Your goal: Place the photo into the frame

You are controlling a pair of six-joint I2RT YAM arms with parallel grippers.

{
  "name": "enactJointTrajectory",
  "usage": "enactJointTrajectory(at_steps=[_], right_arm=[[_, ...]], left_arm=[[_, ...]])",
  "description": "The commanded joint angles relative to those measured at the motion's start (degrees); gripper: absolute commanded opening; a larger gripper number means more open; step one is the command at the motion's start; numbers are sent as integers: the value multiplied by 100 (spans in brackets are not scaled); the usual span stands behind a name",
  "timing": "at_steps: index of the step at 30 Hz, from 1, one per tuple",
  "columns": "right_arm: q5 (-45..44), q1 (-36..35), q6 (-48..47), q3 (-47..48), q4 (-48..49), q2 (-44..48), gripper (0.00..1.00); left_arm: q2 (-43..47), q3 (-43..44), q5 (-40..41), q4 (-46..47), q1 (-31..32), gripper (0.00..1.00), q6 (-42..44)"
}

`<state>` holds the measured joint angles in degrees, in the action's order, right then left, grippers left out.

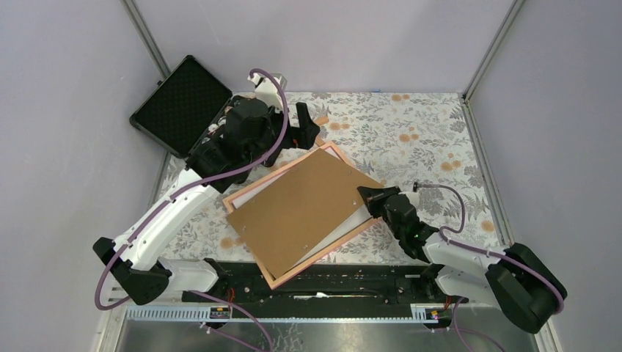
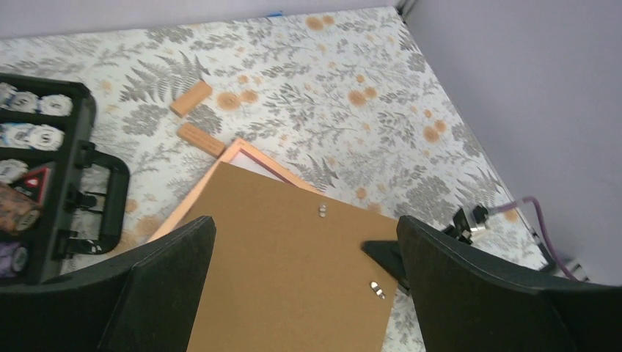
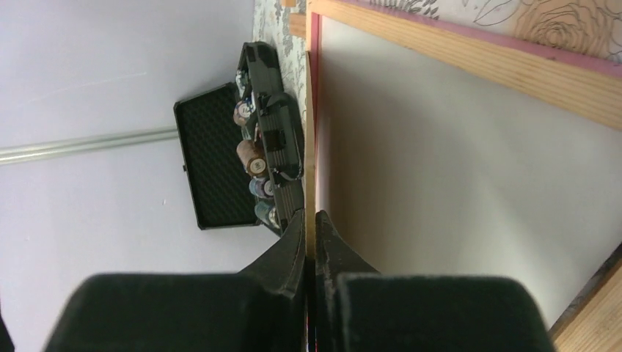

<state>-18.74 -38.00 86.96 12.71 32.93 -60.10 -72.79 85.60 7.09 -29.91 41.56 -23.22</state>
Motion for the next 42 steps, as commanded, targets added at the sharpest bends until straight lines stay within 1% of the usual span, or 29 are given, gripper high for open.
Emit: enactJointTrajectory(at_steps=[1, 6, 10, 14, 21, 30, 37, 42], right_arm=[[-1332, -210, 612, 94, 944, -303, 0], [-1494, -337, 774, 220, 1047, -680, 0], [-1660, -468, 864, 209, 1005, -813, 0], [-1828, -623, 821, 212, 903, -761, 0], [-2049, -770, 801, 2, 449, -279, 0], [-1908, -845, 809, -90, 569, -260, 0], [-2069, -1095, 910, -118, 678, -321, 0], [-2203, -1136, 951, -235, 611, -221, 0]], left_arm=[[273, -15, 579, 477, -8, 99, 452], [584, -700, 868, 842, -9, 99, 644], [662, -1018, 971, 984, -15, 99, 687], [661, -1061, 885, 989, -16, 99, 675], [727, -1133, 829, 1023, -16, 99, 646], [694, -1166, 785, 1062, -21, 99, 626], [697, -1187, 720, 1075, -38, 99, 610], [681, -1186, 677, 1076, -34, 99, 591]])
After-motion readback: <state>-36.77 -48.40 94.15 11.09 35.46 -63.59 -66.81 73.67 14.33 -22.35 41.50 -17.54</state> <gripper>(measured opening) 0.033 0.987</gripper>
